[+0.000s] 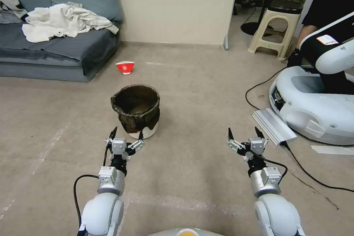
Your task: Pick up the trash can from the floor.
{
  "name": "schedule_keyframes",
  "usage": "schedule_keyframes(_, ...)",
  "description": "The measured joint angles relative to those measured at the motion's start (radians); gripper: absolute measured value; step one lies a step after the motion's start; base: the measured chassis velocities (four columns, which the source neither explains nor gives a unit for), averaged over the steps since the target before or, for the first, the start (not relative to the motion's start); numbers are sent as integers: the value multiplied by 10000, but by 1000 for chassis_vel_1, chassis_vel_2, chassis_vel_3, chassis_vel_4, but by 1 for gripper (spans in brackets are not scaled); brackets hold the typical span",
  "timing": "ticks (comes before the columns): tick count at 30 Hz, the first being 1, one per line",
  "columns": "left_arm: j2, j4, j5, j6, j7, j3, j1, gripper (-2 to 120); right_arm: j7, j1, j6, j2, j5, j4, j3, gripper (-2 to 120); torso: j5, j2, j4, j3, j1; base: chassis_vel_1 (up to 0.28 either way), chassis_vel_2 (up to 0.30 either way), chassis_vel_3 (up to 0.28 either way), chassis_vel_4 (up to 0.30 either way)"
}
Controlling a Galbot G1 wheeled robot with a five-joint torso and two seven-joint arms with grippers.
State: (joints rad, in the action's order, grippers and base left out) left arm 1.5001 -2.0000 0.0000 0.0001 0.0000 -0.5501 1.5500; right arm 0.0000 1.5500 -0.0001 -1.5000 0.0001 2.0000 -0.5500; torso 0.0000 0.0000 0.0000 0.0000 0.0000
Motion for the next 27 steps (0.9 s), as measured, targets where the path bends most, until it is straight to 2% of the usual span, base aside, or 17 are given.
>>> schedule_keyframes(27, 0, 0, 0, 0, 0, 0, 0, 100, 0, 0, 0, 0, 0, 0, 0, 100, 0, 0, 0, 0, 0, 0, 0, 0, 0)
